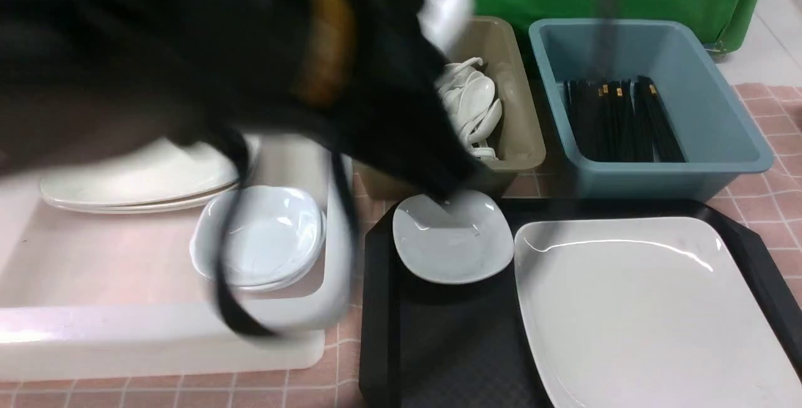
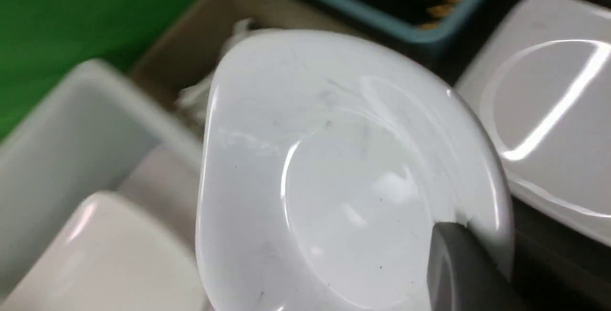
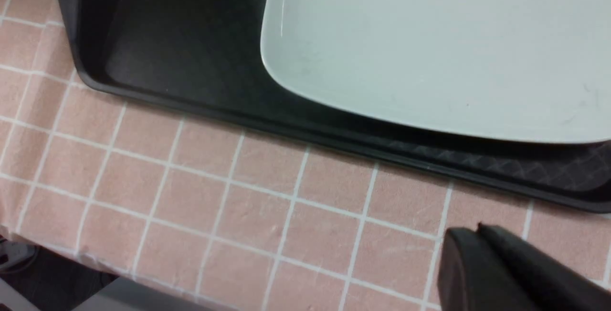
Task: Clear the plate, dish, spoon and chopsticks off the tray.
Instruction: Use the left arm to put the small plate into the large storage box on the left
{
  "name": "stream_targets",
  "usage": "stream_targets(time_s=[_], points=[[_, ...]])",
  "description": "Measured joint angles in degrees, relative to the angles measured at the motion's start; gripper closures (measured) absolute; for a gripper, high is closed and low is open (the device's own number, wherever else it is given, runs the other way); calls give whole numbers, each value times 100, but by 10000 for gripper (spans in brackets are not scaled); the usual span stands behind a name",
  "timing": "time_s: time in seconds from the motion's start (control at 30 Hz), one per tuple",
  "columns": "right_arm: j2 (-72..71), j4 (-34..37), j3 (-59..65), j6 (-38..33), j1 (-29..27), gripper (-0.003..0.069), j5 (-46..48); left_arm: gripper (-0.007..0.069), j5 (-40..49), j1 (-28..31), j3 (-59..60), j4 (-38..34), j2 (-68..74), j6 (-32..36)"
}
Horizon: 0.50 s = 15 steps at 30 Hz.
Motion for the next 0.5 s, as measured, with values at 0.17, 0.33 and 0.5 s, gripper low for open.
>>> stream_targets(time_s=[0.17,0.33,0.5], points=[[0,0,0,2,0,585,-97,616,231,1702,413,-1045,-79,949],[0,0,0,21,0,585,-117,616,-281,3214,1005,-2576,266,3228],[0,0,0,23,0,584,-118,616,-866,3869,1214,-3502,610,5173]])
